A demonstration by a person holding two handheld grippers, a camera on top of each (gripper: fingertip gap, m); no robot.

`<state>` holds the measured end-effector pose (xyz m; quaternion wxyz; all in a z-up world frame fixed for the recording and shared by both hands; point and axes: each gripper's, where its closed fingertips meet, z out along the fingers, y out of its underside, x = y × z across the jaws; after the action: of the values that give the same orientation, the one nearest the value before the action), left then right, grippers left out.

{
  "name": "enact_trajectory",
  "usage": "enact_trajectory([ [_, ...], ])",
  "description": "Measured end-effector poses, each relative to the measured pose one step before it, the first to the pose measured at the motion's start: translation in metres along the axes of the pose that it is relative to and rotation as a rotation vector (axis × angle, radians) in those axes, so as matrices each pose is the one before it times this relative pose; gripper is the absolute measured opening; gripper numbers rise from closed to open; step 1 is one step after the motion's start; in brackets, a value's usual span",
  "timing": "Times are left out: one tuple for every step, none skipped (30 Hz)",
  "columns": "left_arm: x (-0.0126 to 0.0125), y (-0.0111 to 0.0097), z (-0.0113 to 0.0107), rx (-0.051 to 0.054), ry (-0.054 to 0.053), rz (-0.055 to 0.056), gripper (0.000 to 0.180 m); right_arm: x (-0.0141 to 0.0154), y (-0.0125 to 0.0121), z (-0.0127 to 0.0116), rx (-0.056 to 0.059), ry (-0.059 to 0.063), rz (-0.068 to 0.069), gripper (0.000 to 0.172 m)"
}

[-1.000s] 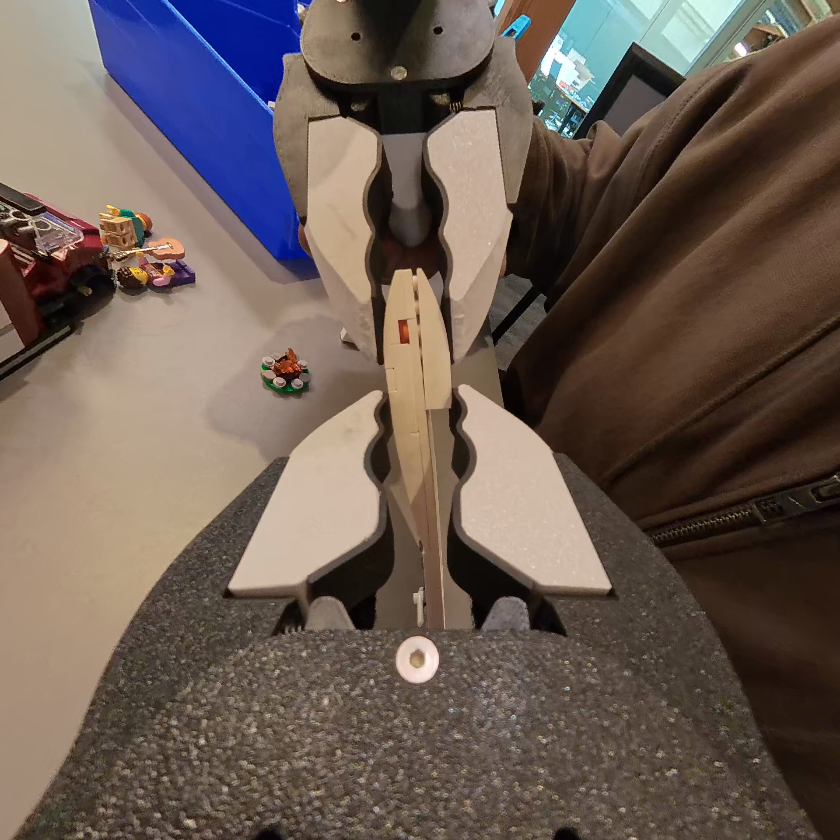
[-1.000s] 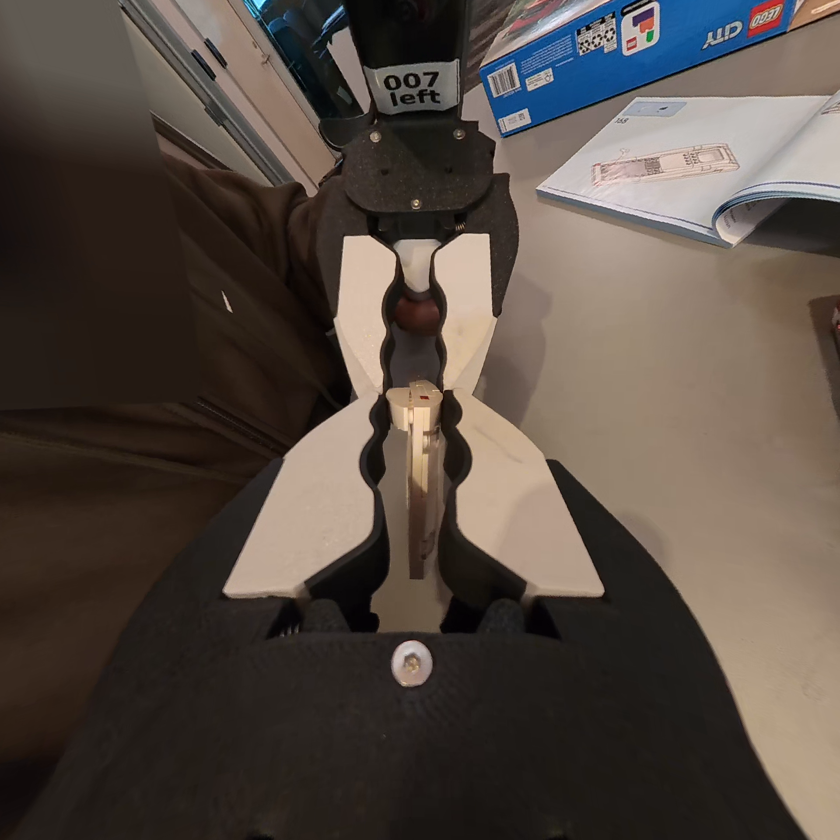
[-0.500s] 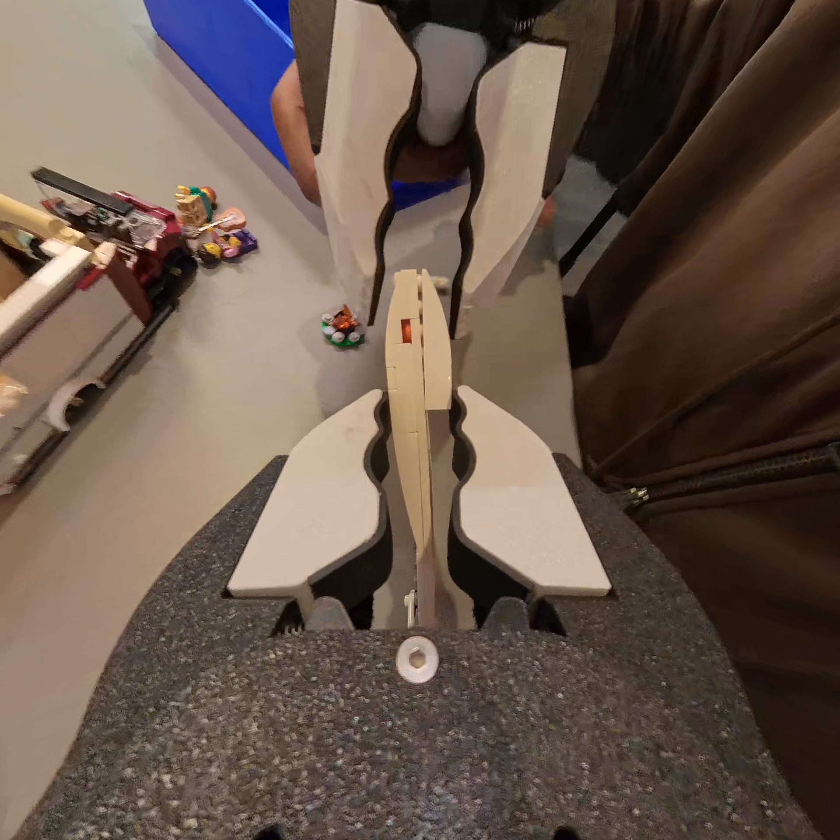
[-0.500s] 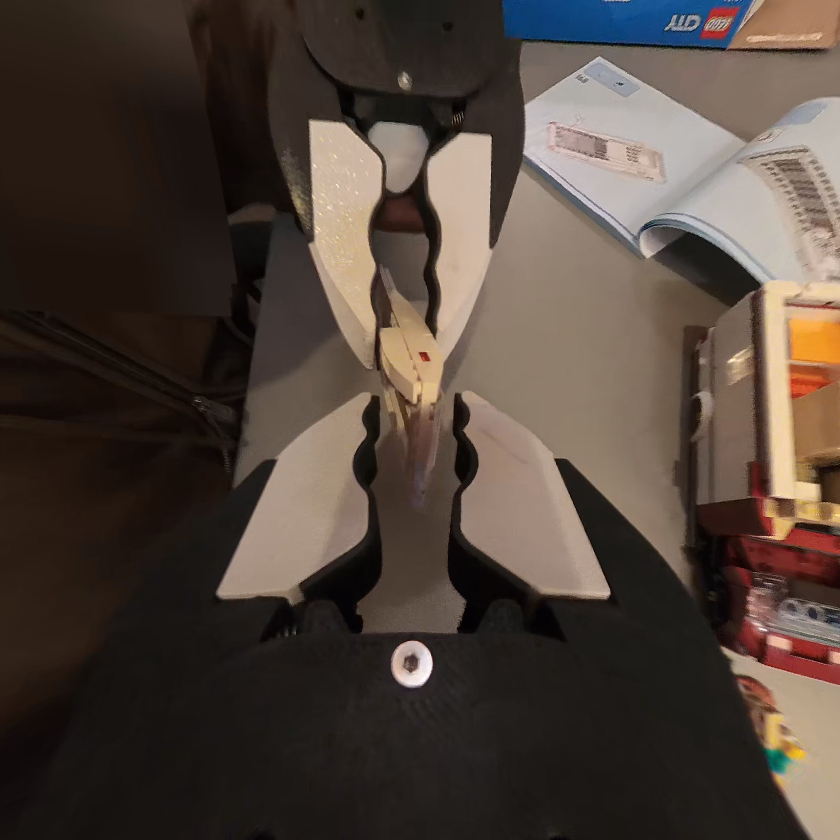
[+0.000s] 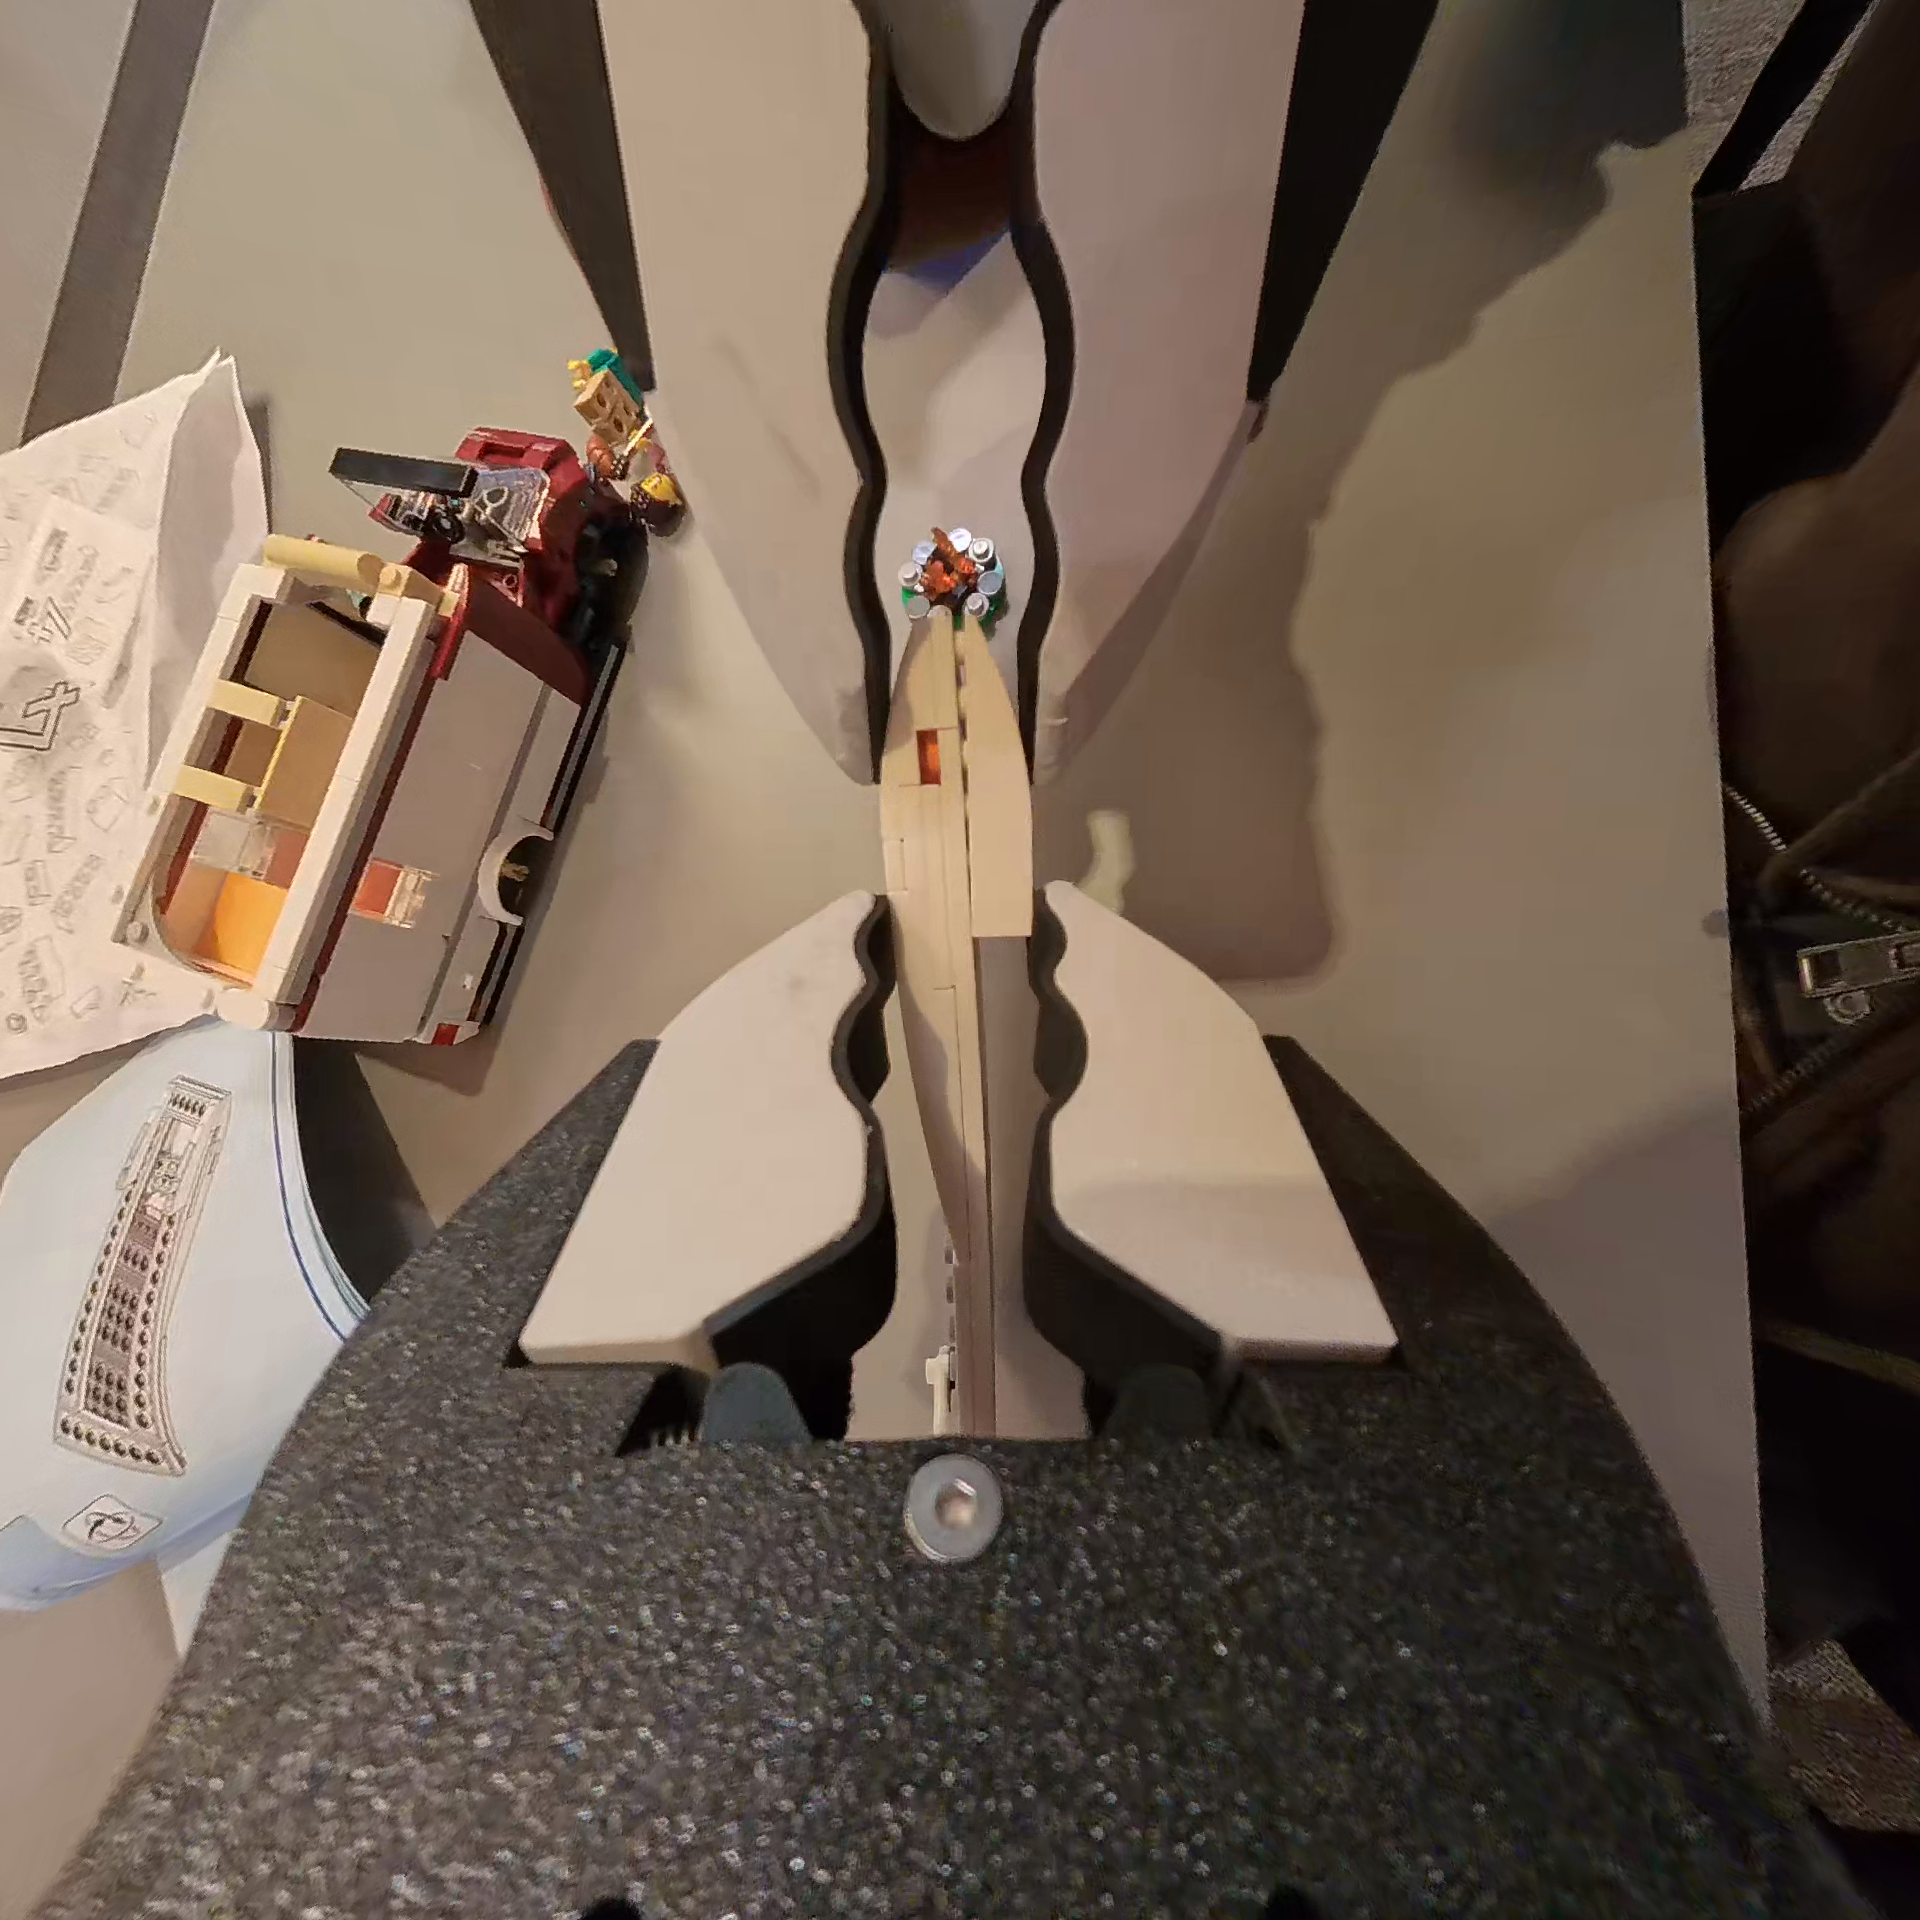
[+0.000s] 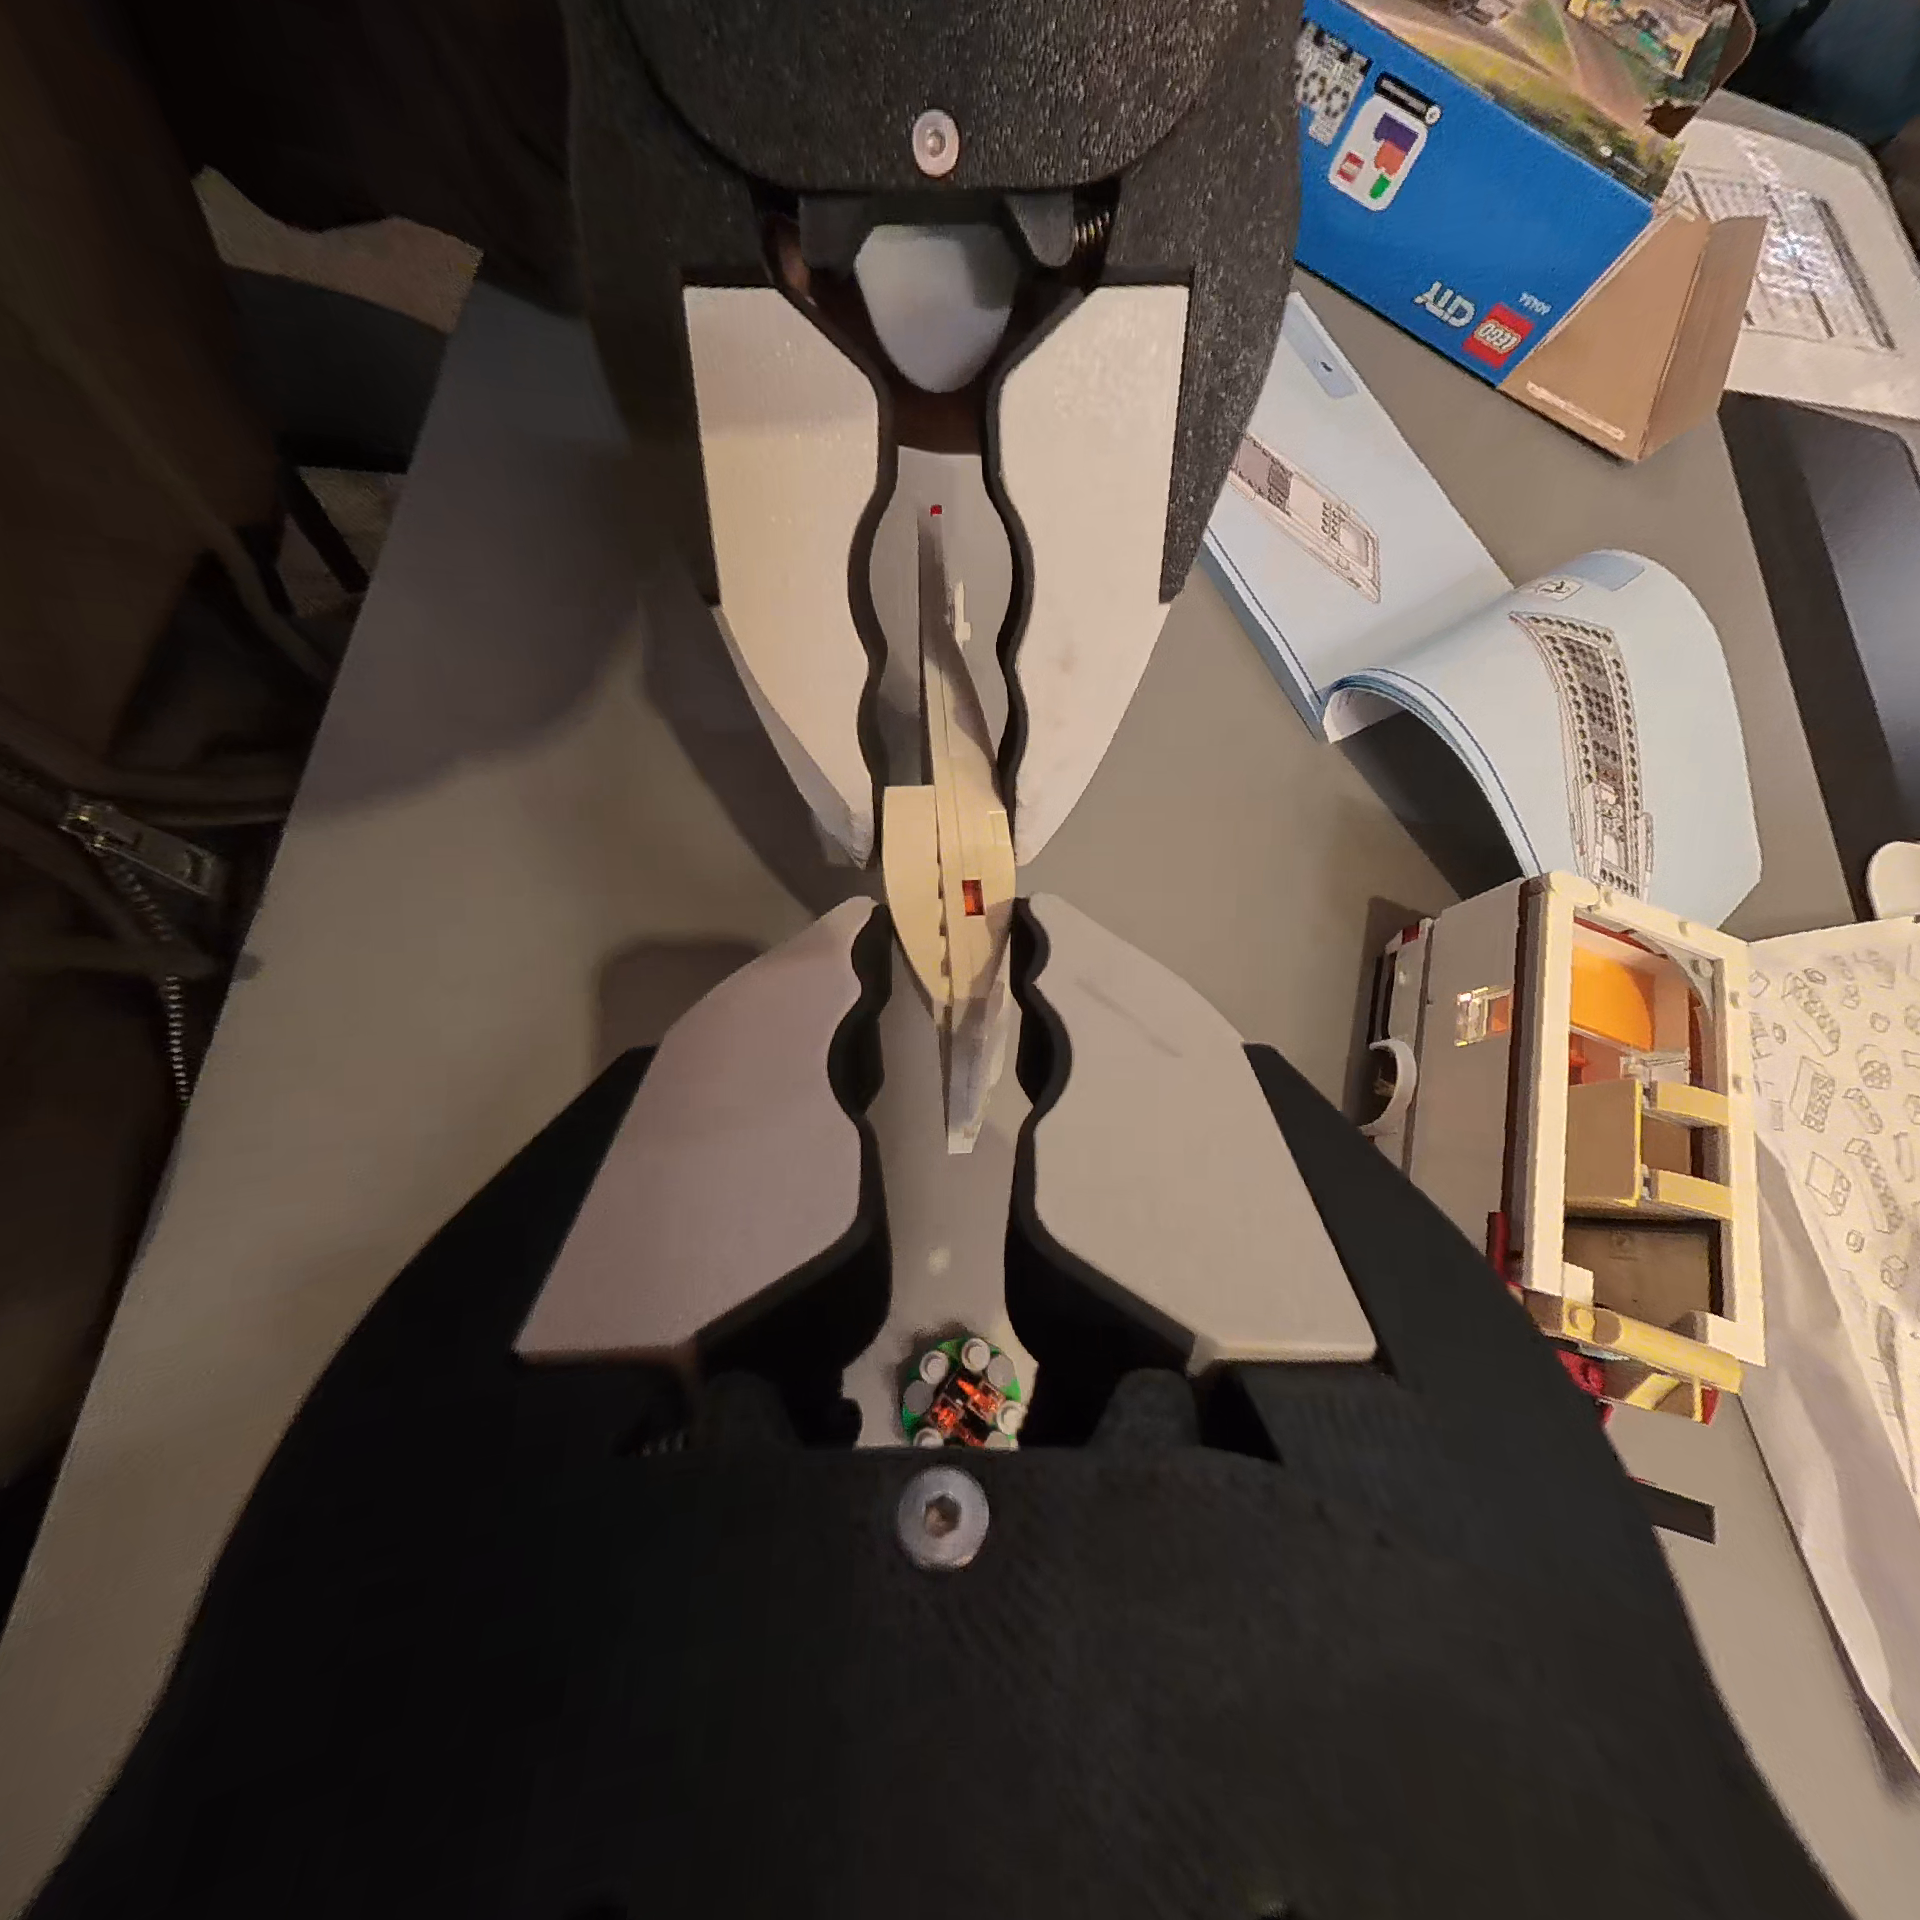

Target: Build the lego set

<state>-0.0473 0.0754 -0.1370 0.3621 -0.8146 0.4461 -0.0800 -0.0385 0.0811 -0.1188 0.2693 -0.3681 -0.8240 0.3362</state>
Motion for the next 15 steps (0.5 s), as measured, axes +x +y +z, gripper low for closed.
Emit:
enact_trajectory([
  [0.00104, -0.00022, 0.00012, 0.0012, 0.0068, -0.0012, 0.025, -0.00080, 0.00016, -0.00013, 0.0059, -0.0074, 0.0018, 0.022],
  [0.00081, 0.00006, 0.00036, 0.0005, 0.0040, 0.0016, 0.025, -0.00075, 0.00037, -0.00009, 0.0042, -0.0071, 0.0012, 0.021],
  [0.00056, -0.00009, 0.00051, 0.0012, 0.0031, 0.0012, 0.025, -0.00060, 0.00049, 0.00005, 0.0028, -0.0040, -0.0022, 0.021],
  [0.00105, 0.00015, 0.00058, 0.0014, 0.0073, 0.0011, 0.025, -0.00091, 0.00053, 0.00002, 0.0013, -0.0044, -0.0038, 0.022],
  [0.00085, -0.00018, 0.00039, 0.0031, 0.0056, 0.0001, 0.025, -0.00073, 0.00036, -0.00004, 0.0011, -0.0034, -0.0032, 0.022],
  [-0.00050, -0.00030, 0.00021, 0.0046, -0.0025, 0.0014, 0.025, 0.00015, 0.00013, -0.00023, 0.0024, 0.0012, -0.0010, 0.021],
  [-0.00018, -0.00044, -0.00002, 0.0044, 0.0013, 0.0012, 0.025, 0.00019, -0.00007, -0.00035, 0.0035, 0.0008, 0.0002, 0.021],
  [0.00011, -0.00036, -0.00011, 0.0027, 0.0046, 0.0006, 0.025, -0.00001, -0.00019, -0.00030, 0.0031, -0.0014, 0.0010, 0.021],
  [-0.00036, -0.00024, -0.00011, 0.0006, -0.0010, 0.0047, 0.025, 0.00022, -0.00005, -0.00024, 0.0011, -0.0005, 0.0020, 0.021],
  [-0.00027, -0.00012, 0.00011, -0.0012, -0.0009, 0.0053, 0.025, 0.00022, 0.00017, -0.00012, -0.0005, 0.0002, -0.0005, 0.021],
  [0.00010, 0.00003, 0.00017, -0.0020, 0.0018, 0.0040, 0.025, -0.00012, 0.00026, 0.00000, -0.0010, -0.0003, -0.0033, 0.021],
  [0.00039, -0.00003, 0.00034, -0.0013, 0.0035, 0.0023, 0.025, -0.00039, 0.00046, 0.00017, -0.0015, -0.0027, -0.0016, 0.021],
  [0.00052, 0.00018, 0.00056, -0.0013, 0.0047, 0.0033, 0.025, -0.00035, 0.00060, 0.00017, -0.0025, -0.0037, 0.0000, 0.021],
  [-0.00014, 0.00037, 0.00057, -0.0015, 0.0008, 0.0030, 0.025, -0.00014, 0.00089, 0.00035, -0.0045, -0.0022, 0.0017, 0.021],
  [0.00042, 0.00056, 0.00085, -0.0020, 0.0048, 0.0010, 0.025, -0.00025, 0.00114, 0.00047, -0.0076, -0.0020, 0.0037, 0.021],
])
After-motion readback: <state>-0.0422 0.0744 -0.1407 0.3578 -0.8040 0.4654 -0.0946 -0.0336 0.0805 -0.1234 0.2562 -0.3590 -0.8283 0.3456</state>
